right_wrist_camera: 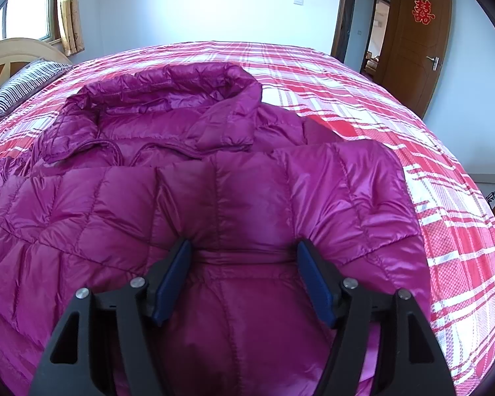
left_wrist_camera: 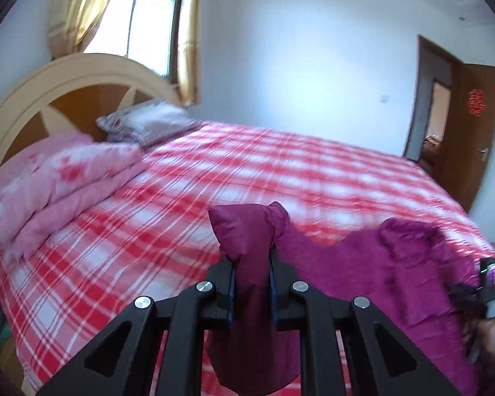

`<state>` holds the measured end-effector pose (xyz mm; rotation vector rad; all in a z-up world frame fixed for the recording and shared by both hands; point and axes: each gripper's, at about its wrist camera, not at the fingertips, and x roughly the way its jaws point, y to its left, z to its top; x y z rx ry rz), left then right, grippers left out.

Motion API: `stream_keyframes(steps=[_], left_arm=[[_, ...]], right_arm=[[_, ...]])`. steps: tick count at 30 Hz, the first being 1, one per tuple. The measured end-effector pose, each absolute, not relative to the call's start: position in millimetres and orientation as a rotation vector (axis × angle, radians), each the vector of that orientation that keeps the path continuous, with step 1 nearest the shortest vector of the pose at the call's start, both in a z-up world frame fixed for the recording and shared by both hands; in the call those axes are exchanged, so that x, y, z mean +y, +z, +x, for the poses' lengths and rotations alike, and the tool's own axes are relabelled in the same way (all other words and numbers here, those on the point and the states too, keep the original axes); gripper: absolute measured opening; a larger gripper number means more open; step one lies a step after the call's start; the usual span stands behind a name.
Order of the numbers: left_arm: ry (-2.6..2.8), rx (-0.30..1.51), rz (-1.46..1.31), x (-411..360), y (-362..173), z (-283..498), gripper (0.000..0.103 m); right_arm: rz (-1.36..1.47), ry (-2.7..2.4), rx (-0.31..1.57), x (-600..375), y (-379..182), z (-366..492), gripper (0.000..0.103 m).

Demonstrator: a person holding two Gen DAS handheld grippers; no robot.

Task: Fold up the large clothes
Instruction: 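Fold the held sleeve across the jacket body and release it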

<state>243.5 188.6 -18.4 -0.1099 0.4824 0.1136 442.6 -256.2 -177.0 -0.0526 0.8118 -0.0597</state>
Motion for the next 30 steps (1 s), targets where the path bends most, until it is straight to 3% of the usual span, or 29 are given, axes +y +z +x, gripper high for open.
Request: stream_keyframes(steps=[6, 13, 21, 30], left_arm=[[-0.064, 0.44, -0.081, 111, 16, 254, 0.015], [-0.225, 0.44, 0.007, 7, 17, 281, 0.015], [-0.265, 0.525, 0.119, -96, -48, 309, 0.015], [-0.258, 0.631, 0.235, -180, -121, 329, 0.027]], right_arm=[[-0.043, -0.048, 0.822, -258, -175, 444, 0.073], [0.132, 0.014, 0.715, -294, -138, 407, 0.09], [0.194, -0.04, 0.607, -327, -141, 386, 0.095], [0.379, -0.049, 0.617, -352, -155, 384, 0.097]])
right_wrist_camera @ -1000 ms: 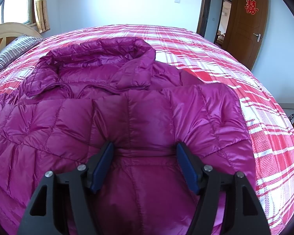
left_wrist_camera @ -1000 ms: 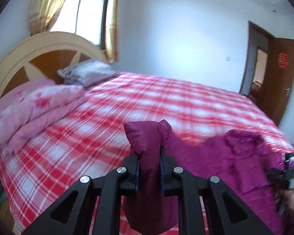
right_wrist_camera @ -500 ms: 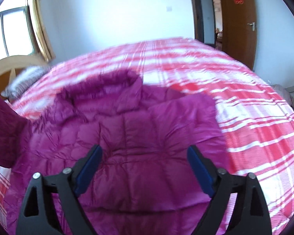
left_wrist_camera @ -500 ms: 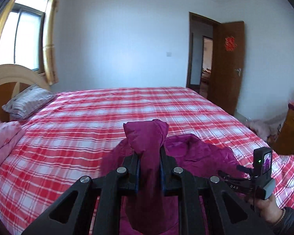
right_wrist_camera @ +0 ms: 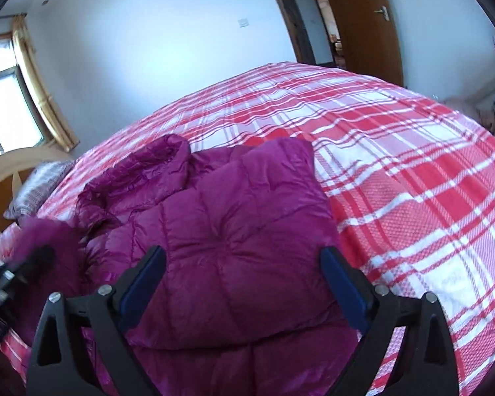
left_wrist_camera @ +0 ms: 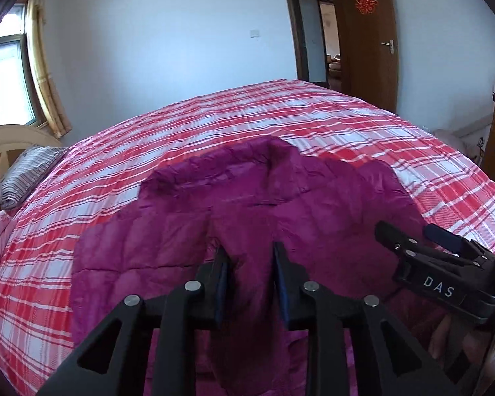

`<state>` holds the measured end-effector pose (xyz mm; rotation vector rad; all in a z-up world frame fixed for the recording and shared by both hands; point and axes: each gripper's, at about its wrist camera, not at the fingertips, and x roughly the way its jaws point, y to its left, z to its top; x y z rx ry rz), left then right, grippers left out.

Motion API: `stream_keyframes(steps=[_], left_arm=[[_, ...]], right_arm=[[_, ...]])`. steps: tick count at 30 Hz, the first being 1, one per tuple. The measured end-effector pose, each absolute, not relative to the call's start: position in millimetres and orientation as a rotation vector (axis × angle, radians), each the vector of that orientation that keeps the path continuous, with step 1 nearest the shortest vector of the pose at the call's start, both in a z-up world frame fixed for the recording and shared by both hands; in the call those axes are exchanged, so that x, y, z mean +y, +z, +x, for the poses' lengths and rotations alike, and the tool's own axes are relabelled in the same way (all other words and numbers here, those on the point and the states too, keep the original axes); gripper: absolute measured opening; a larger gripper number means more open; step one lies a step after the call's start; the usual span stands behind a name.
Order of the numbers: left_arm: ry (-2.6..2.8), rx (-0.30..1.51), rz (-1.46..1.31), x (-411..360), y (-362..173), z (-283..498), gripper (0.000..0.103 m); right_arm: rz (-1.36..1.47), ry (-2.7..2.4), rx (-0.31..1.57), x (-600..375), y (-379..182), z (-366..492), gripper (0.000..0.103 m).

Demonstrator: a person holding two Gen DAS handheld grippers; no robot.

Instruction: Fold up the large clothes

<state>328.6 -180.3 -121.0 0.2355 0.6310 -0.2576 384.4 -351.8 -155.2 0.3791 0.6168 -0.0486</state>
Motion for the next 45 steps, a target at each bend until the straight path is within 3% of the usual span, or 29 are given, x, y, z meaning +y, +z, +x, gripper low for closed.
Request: stream_keyframes(steps=[2, 4, 6, 11, 15, 19, 22, 28, 32, 45], left_arm=[[-0.306, 0.623, 0.224, -190, -118, 326, 0.03], [-0.335, 0.611, 0.23, -199, -111, 316, 0.06], [-0.357, 0.556, 0.234, -202, -103, 302, 0.069], [-0.346, 0.477, 0.232, -177, -83, 284, 0.07], [-0.163, 0.452, 0.2, -105, -79, 304, 0.079], [0.018, 0.537, 0.118, -43, -94, 354, 0.08], [0.087, 0.606, 0.058, -18, -115, 387, 0.08], [0.077, 0.7, 0.073, -22, -159, 408, 0.08], [0.069, 0.763, 0.094, -26, -181, 416, 0.081], [0.107, 0.864, 0.044, -16, -200, 428, 0.102]], right_arm=[[0.415, -0.058, 0.6, -357, -157, 381, 0.097], [0.463, -0.062, 0.586, -365, -158, 379, 0.098], [0.511, -0.071, 0.578, -373, -161, 378, 0.098], [0.575, -0.061, 0.564, -383, -163, 375, 0.098], [0.482, -0.172, 0.492, -382, -136, 358, 0.098], [0.407, -0.104, 0.381, -346, -80, 343, 0.098], [0.301, 0.038, 0.407, -293, -59, 360, 0.095], [0.121, 0.096, 0.623, -219, -109, 419, 0.08], [0.119, 0.059, 0.683, -221, -140, 426, 0.08], [0.134, 0.023, 0.803, -229, -158, 433, 0.082]])
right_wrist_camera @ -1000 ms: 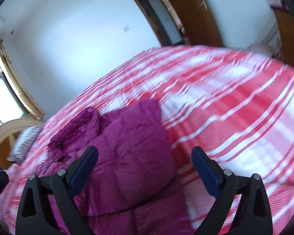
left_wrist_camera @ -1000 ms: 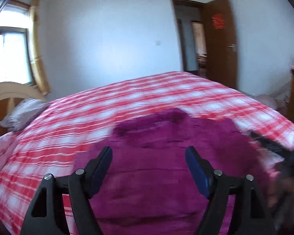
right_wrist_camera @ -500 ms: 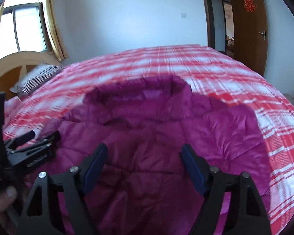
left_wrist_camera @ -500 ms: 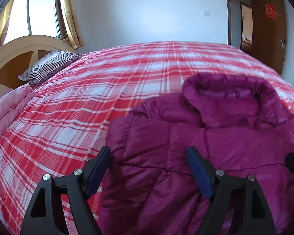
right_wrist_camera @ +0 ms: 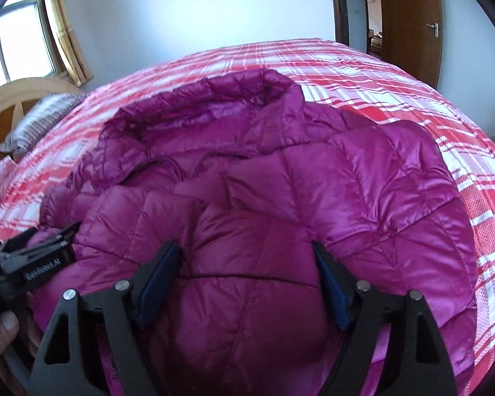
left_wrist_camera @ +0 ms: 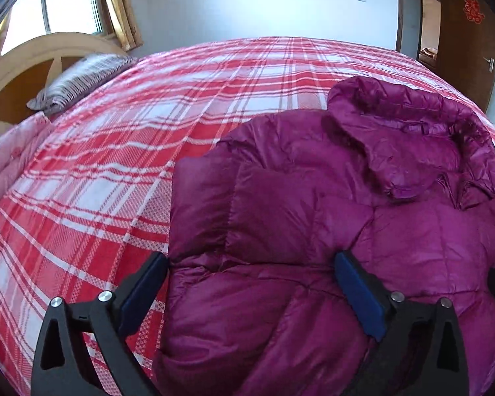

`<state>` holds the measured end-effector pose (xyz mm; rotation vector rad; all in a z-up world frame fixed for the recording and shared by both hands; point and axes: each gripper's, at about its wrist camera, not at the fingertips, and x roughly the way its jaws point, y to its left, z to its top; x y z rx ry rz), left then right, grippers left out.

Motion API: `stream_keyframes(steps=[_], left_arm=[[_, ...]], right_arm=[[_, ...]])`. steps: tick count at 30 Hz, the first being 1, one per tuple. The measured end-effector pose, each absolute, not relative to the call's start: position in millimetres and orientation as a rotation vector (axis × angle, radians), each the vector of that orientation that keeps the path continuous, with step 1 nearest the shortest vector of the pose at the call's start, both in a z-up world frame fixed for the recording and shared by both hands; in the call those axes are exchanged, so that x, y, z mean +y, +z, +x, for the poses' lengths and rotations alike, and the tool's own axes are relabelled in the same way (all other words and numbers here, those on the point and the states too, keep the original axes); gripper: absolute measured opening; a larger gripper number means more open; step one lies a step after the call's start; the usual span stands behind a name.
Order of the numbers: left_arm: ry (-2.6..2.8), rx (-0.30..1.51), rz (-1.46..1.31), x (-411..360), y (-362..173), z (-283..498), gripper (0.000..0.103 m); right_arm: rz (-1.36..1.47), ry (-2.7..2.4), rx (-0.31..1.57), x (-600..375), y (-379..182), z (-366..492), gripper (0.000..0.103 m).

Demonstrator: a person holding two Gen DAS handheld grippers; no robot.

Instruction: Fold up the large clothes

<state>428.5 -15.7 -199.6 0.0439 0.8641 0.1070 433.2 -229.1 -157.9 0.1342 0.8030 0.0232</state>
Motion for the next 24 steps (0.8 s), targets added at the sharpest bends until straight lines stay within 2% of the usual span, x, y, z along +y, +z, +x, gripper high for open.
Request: stream_keyframes(steps=[9, 11, 13, 16, 19, 24], left_arm=[[0.104, 0.866, 0.035, -14, -201, 429, 0.102], [0.105, 0.864, 0.033, -13, -201, 429, 0.102], [0.103, 0.863, 0.025, -12, -202, 429, 0.102], [0.101, 0.861, 0.02, -12, -201, 428, 0.102], [0.095, 0.864, 0.008, -11, -202, 428, 0.102], [0.096, 0.865, 0.011, -12, -202, 428, 0.102]], right_arm=[[0.042, -0.016, 0.842, -223, -159, 436, 0.078], [0.024, -0.064, 0.802, -223, -145, 427, 0.073], [0.055, -0.057, 0.692, -221, -116, 409, 0.073], [0.078, 0.035, 0.65, -203, -95, 405, 0.073], [0.116, 0.123, 0.723, -191, -112, 424, 0.068], [0.082, 0.104, 0.778, -191, -149, 429, 0.066]])
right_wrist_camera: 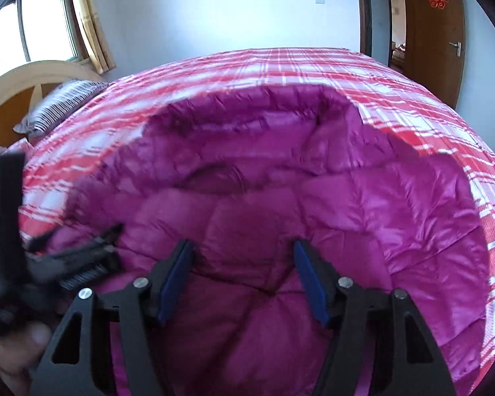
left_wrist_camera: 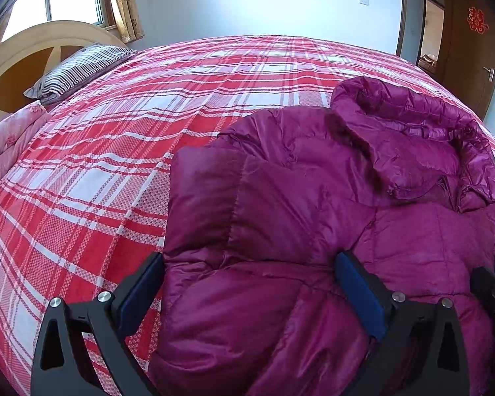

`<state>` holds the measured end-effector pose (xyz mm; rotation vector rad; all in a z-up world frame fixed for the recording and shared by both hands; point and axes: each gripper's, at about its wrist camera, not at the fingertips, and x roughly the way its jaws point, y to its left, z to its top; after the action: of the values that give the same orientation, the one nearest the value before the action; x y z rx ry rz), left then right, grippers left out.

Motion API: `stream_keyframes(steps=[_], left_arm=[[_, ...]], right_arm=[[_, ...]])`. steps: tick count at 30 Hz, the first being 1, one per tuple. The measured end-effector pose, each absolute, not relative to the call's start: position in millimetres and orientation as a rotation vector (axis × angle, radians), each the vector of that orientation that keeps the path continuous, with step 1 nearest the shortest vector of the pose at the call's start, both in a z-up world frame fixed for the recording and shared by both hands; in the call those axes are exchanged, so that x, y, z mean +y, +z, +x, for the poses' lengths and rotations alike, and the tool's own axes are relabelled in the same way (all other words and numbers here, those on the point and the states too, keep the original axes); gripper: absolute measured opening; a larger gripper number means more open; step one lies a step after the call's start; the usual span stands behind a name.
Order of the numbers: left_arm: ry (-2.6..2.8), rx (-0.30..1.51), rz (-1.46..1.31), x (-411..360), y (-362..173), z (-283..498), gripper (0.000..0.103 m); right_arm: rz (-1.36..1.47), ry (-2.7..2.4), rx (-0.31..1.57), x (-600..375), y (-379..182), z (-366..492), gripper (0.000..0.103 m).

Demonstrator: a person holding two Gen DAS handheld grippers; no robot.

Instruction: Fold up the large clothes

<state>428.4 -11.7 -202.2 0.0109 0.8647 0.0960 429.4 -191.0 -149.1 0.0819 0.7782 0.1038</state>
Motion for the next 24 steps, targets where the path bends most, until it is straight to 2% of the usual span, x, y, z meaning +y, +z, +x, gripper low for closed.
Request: stream_keyframes(steps=[24], left_arm=[[0.092, 0.872, 0.009, -11, -204, 429, 0.102]], right_arm=[[0.015, 0.083, 0.828, -190, -163, 436, 0.066]])
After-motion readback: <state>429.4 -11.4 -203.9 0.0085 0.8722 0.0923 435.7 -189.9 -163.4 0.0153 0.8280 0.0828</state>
